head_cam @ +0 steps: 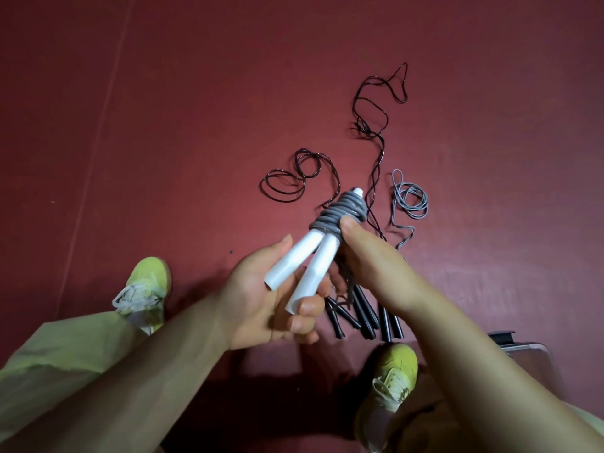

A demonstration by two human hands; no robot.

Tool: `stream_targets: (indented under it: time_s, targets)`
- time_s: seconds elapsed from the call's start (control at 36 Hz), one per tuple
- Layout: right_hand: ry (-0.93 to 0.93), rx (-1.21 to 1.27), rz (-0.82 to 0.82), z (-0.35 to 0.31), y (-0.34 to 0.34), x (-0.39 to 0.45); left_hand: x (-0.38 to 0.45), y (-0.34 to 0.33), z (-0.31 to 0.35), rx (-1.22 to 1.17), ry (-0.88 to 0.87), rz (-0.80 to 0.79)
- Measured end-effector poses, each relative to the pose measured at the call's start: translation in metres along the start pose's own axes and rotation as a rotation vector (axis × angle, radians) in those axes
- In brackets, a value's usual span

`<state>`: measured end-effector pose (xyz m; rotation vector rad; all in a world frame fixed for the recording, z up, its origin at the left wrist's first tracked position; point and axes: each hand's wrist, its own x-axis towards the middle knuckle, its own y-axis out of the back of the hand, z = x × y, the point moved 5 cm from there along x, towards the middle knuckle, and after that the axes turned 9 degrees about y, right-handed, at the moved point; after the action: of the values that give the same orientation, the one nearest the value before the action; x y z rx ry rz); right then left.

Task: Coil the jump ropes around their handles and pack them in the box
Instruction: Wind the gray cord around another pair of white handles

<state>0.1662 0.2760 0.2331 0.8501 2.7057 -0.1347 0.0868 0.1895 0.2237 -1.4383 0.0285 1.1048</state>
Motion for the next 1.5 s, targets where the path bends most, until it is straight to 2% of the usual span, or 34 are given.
stream_targets:
  time_s: [0.17, 0.42, 0.72, 0.81, 0.89, 0.97, 1.06, 1.17, 1.25, 1.31, 1.39, 1.44, 1.5]
  targets:
    - [-0.102, -0.060, 0.086, 0.006, 0.007, -0.002, -0.001, 0.002, 0.004, 0.099, -0.010, 0.188]
    - [-0.191, -0.101, 0.101, 0.010, 0.008, -0.001, 0.002, 0.015, 0.009, 0.358, -0.160, 0.522]
    - [-0.250, -0.413, 0.161, 0.016, 0.015, 0.000, -0.001, 0.021, 0.015, 0.619, -0.211, 0.709]
    - [-0.237, -0.413, 0.214, 0.013, 0.015, -0.002, -0.004, 0.022, 0.021, 0.732, -0.249, 0.773]
    - [-0.237, -0.368, 0.201, 0.013, 0.010, -0.002, -0.009, 0.025, 0.025, 0.887, -0.259, 0.865]
    - [-0.233, -0.242, 0.177, 0.013, 0.005, -0.003, -0.014, 0.029, 0.028, 1.042, -0.212, 0.973]
    - [-0.212, -0.205, 0.185, 0.014, 0.003, -0.002, -0.016, 0.029, 0.029, 1.117, -0.201, 0.997]
    - [-0.174, -0.202, 0.202, 0.014, 0.002, -0.001, -0.014, 0.027, 0.027, 1.053, -0.203, 0.950]
    - [-0.102, -0.093, 0.200, 0.008, 0.001, 0.000, -0.014, 0.025, 0.028, 0.982, -0.197, 0.865]
    - [-0.053, 0.042, 0.228, 0.004, 0.001, 0.000, -0.013, 0.020, 0.023, 0.763, -0.180, 0.641]
    - [0.001, 0.245, 0.234, 0.002, 0.001, -0.001, -0.009, 0.006, 0.005, 0.350, 0.010, 0.183]
    - [0.016, 0.338, 0.200, 0.001, 0.000, -0.003, -0.006, -0.003, -0.004, 0.182, 0.082, -0.118]
    - [0.045, 0.409, 0.145, -0.003, -0.002, -0.004, -0.005, -0.007, -0.007, 0.097, 0.088, -0.314]
